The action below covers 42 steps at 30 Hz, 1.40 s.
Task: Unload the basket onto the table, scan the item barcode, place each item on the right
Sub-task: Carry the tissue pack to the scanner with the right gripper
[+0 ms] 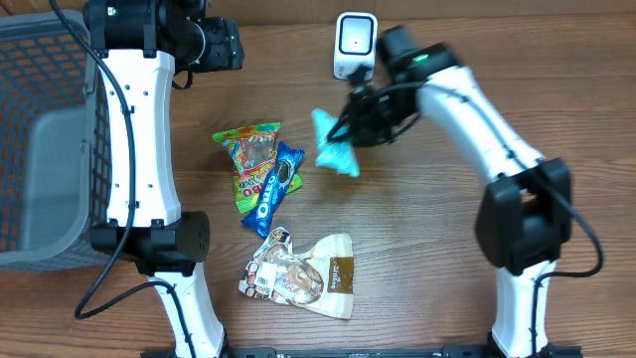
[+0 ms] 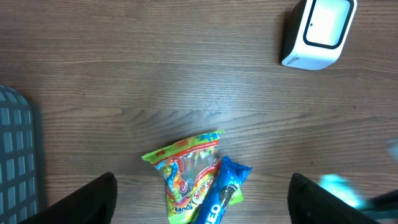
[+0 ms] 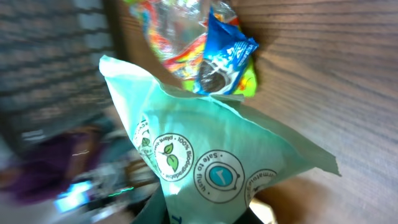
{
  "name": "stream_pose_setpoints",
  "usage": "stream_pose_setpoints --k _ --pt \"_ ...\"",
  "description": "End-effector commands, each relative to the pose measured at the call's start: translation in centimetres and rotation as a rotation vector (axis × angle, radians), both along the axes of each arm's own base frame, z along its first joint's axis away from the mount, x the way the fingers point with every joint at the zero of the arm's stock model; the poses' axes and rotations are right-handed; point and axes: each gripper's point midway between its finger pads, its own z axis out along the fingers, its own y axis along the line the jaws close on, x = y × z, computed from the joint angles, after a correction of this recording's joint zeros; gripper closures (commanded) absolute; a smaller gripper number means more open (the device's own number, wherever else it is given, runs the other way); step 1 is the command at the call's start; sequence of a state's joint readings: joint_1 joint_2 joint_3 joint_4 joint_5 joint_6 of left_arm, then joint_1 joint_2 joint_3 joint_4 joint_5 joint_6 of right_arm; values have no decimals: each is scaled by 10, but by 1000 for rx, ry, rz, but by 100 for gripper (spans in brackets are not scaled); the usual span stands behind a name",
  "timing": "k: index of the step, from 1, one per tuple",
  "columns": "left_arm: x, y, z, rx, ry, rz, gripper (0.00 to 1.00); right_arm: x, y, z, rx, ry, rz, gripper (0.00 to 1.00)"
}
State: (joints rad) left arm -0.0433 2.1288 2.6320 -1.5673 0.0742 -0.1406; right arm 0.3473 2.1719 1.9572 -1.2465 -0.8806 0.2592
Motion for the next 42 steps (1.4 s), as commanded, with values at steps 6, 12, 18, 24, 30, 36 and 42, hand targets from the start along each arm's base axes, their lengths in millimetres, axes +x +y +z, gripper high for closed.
stream_pose_setpoints --k 6,12,18,24,30,36,42 --pt "2 2 -3 -2 5 14 9 8 -47 90 438 2 -34 90" --pt "1 2 -4 -3 12 14 0 10 -59 108 538 47 -75 92" --pt "1 2 -4 -4 13 17 0 11 -59 132 675 81 -80 96" --pt "1 2 -4 -4 13 17 0 11 -59 131 675 73 -78 96" --pt "1 2 -4 -4 13 17 0 10 -59 131 678 58 -73 96" --pt "1 2 -4 -3 12 17 0 9 -59 132 686 7 -56 96" --pt "1 2 -4 -3 12 17 0 -7 -63 115 574 -173 32 96"
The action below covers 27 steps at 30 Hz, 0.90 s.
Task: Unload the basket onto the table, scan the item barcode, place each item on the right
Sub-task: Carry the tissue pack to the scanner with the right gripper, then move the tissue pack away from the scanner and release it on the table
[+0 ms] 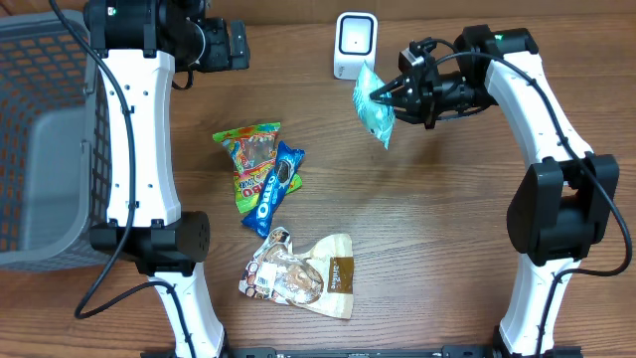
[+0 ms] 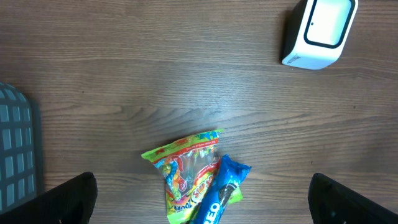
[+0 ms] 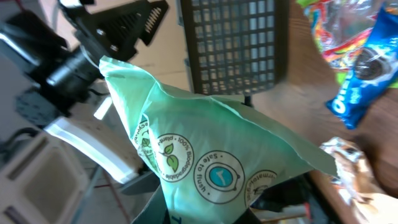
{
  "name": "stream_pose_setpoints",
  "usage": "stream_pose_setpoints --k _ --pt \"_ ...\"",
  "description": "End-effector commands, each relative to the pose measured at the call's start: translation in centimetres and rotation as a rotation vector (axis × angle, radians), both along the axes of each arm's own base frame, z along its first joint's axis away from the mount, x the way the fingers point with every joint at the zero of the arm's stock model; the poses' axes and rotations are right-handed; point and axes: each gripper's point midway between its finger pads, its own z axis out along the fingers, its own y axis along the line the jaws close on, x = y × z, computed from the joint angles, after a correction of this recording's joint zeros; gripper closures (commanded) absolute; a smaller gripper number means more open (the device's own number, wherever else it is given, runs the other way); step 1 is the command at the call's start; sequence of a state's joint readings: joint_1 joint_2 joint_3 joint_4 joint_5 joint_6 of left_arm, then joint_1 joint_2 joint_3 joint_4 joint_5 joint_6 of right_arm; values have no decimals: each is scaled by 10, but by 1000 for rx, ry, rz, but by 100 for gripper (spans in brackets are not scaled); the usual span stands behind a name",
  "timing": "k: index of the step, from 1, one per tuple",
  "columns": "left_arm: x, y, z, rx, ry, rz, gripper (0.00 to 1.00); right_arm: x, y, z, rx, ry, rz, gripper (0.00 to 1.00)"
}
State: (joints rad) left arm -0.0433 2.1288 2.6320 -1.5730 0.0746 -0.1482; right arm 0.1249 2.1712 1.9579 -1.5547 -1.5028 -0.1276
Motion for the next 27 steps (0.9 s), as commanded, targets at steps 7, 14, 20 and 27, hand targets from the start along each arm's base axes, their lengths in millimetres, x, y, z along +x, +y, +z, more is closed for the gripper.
stream_pose_setpoints --k 7,14,20,27 --pt "2 2 -3 0 5 11 0 -39 -15 14 -191 -539 123 97" --pt "2 2 -3 1 6 11 0 -57 -26 29 -303 -758 181 96" --pt "2 2 -3 1 5 11 0 -58 -29 25 -344 -771 197 96" --pt "2 2 -3 1 6 11 0 -38 -32 1 -497 -637 137 96"
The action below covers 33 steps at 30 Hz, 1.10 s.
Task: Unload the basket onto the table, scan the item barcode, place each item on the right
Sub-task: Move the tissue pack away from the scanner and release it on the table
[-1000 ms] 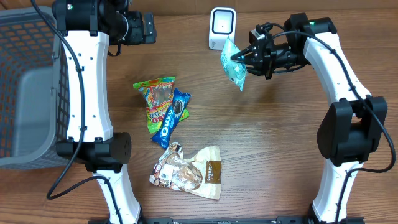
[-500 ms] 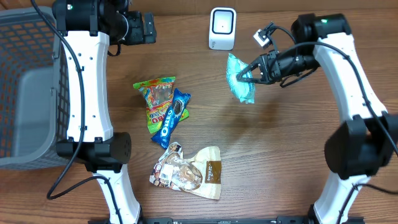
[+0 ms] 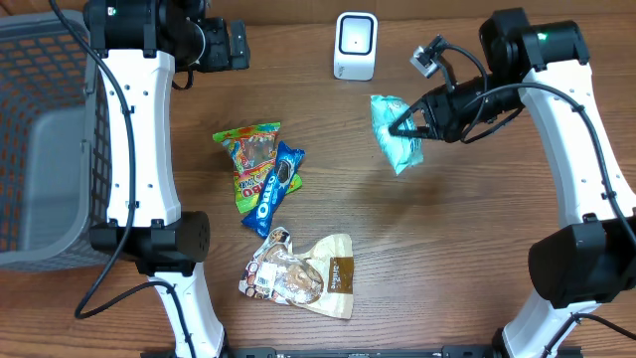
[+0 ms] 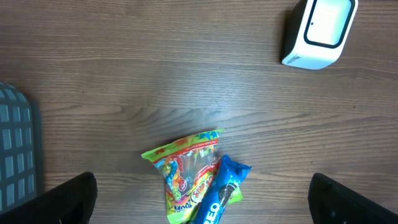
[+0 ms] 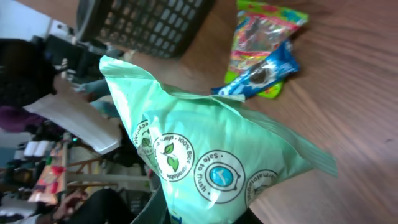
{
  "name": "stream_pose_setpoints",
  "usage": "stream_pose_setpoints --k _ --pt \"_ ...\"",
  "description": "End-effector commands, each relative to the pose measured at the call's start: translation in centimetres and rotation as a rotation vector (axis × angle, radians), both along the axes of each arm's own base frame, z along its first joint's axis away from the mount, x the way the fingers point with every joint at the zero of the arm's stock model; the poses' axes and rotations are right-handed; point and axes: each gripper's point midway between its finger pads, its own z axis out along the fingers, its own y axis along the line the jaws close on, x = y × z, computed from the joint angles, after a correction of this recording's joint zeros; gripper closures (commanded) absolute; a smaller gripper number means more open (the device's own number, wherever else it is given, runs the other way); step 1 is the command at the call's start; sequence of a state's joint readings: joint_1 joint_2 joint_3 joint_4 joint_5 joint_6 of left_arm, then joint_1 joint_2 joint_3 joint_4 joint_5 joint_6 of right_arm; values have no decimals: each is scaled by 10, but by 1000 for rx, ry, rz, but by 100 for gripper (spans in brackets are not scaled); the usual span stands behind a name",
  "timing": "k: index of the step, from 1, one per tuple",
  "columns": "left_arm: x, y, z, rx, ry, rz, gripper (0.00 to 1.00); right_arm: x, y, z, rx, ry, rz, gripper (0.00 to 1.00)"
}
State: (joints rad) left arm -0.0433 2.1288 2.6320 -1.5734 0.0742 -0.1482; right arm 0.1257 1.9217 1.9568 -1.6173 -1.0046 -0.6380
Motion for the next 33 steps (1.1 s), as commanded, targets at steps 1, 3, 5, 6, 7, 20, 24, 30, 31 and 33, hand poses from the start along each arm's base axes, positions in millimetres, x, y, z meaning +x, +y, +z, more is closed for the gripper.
stream_pose_setpoints --k 1,3,5,6,7,20,24,30,31,33 --pt "2 2 -3 0 5 11 0 13 -3 -18 -136 93 -132 96" --pt "2 2 -3 0 5 11 0 21 -5 -36 -255 123 -211 96" --pt "2 2 -3 0 5 11 0 28 -7 -52 -381 133 -294 96" --pt "2 2 -3 0 5 11 0 33 -9 -62 -481 134 -369 96" --pt "2 2 -3 0 5 11 0 37 -13 -69 -556 134 -437 96" --pt "2 2 -3 0 5 11 0 51 -53 -123 -1150 -112 -1051 96" --pt "2 2 -3 0 5 11 0 53 -44 -141 -1241 -271 -1057 96" --pt "2 2 -3 0 5 11 0 52 -14 -156 -1273 -379 -974 76" --pt "2 2 -3 0 5 11 0 51 -12 -157 -1267 -373 -969 41" --pt "2 2 -3 0 5 11 0 51 -7 -158 -1239 -353 -965 16"
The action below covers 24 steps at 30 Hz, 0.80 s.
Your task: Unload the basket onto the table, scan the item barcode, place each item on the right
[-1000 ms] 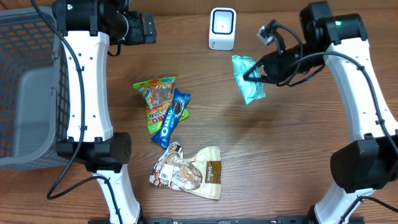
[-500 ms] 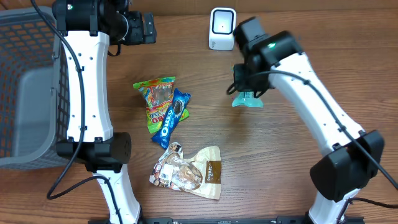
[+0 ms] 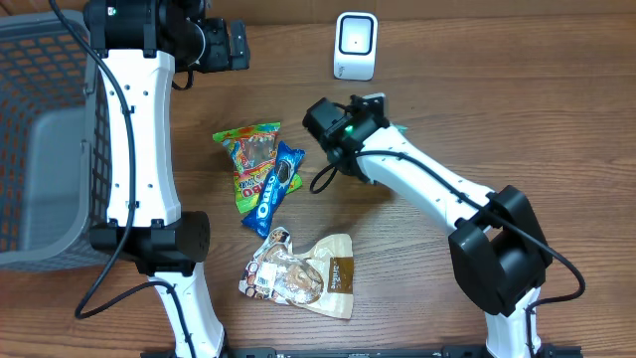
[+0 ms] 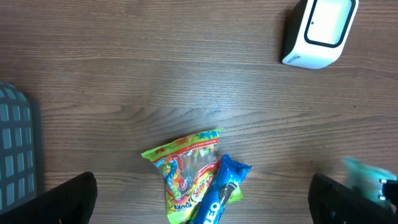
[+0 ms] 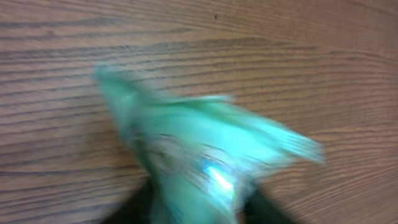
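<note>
A teal pouch (image 5: 205, 155) shows blurred in the right wrist view, close above the wooden table, with my right gripper (image 5: 199, 202) shut on its lower end. In the left wrist view the pouch (image 4: 362, 170) is a teal smear at the right edge. From overhead the right arm's wrist (image 3: 338, 127) covers it, just below the white scanner (image 3: 356, 45). That scanner (image 4: 317, 31) stands at the back of the table. My left gripper (image 4: 202, 208) hangs open high over the back left.
A gummy bag (image 3: 253, 149) and a blue Oreo pack (image 3: 276, 189) lie left of centre, close to the right wrist. A tan cookie bag (image 3: 298, 273) lies near the front. A grey basket (image 3: 40, 129) fills the left side.
The right gripper held the pouch right of and below the scanner; now its wrist is further left, below the scanner near the Oreo pack, the pouch blurred over the wood. The left arm is unchanged.
The right gripper first held the teal pouch just below the scanner. Then the pouch was beside the scanner's right side. Then it was further right and lower, over the table's middle. Now it is left again, below the scanner. The left gripper stayed open and still.
</note>
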{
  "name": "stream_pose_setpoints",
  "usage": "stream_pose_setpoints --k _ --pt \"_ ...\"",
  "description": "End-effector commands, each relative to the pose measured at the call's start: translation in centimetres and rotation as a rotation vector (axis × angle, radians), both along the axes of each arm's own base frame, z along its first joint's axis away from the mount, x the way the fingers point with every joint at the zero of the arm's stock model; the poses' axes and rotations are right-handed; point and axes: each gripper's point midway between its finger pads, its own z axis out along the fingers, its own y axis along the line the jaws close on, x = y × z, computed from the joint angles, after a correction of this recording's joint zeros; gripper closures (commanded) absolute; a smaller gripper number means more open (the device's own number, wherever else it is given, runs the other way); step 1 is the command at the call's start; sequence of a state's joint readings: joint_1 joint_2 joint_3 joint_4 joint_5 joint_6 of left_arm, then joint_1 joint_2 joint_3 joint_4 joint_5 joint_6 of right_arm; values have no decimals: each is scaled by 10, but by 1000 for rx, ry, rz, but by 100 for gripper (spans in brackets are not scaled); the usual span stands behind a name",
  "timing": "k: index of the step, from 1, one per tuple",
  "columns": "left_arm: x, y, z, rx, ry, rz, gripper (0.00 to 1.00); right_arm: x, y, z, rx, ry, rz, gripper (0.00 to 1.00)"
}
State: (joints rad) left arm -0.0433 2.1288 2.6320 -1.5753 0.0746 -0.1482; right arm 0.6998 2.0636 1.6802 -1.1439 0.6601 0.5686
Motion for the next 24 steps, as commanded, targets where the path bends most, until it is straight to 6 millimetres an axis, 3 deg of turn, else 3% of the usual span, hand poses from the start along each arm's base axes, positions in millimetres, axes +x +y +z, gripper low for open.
stream_pose_setpoints --k 1,6,10,14,19,24 --pt "3 2 -3 1 3 11 0 6 -3 9 9 -30 -13 12" --pt "3 2 -3 1 3 11 0 10 1 26 154 17 -39 12" --pt "3 2 -3 1 3 11 0 21 -10 42 283 44 -47 13" --pt "3 2 -2 1 3 11 0 29 -24 28 383 188 86 22" --pt "3 2 -3 1 3 11 0 30 -26 9 411 274 199 30" --pt "3 2 -3 1 3 11 0 29 -18 7 580 209 -151 27"
